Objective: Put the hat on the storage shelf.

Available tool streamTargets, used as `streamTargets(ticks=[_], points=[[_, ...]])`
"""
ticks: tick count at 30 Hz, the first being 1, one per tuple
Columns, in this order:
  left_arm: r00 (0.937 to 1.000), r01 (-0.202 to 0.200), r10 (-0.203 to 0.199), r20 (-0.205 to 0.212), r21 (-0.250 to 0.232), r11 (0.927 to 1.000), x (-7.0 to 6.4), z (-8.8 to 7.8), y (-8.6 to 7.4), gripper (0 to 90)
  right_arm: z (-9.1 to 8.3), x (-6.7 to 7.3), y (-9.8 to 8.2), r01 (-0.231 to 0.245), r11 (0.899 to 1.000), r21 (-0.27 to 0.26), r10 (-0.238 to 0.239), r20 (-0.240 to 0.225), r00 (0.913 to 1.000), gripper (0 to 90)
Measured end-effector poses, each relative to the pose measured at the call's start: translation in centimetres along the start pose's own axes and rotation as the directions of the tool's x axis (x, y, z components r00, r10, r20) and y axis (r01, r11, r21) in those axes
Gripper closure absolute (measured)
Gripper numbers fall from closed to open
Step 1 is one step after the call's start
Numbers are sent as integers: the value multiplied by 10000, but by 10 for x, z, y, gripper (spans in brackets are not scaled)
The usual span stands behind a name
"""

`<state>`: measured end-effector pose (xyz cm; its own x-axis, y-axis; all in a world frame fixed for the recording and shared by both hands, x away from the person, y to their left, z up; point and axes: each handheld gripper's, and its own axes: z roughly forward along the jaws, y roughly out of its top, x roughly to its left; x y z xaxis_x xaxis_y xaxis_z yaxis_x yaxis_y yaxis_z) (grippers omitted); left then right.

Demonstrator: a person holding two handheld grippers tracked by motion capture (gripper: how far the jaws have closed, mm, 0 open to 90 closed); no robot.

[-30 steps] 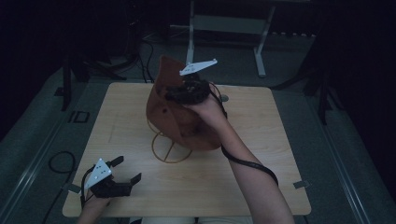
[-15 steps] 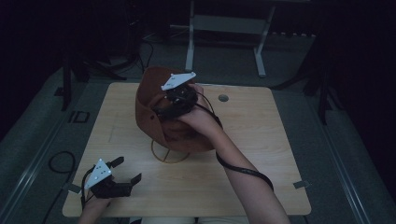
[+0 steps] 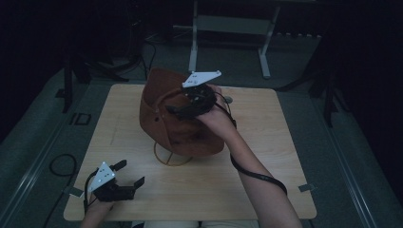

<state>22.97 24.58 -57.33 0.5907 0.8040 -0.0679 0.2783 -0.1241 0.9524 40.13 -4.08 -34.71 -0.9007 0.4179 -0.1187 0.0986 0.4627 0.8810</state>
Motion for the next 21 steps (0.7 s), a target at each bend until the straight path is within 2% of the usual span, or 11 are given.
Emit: streamTargets(ticks=[2, 7, 12, 21], points=[[10000, 10, -10, -18, 4, 10000, 0, 1, 0, 44, -7, -4, -3, -231, 9996, -166, 231, 22, 9997, 144], [9999, -75, 75, -78, 79, 9999, 0, 2, -1, 44, -26, -14, -14, -370, 9981, -491, 381, 220, 9990, 143], [9997, -171, 172, -150, 105, 9998, -1, 4, -1, 44, -38, -22, -29, -648, 9974, -329, 659, 325, 9973, 143], [9991, -257, 260, -321, 95, 9996, -2, 4, -1, 44, -60, -35, -60, -1267, 9909, -447, 1292, 576, 9899, 143]])
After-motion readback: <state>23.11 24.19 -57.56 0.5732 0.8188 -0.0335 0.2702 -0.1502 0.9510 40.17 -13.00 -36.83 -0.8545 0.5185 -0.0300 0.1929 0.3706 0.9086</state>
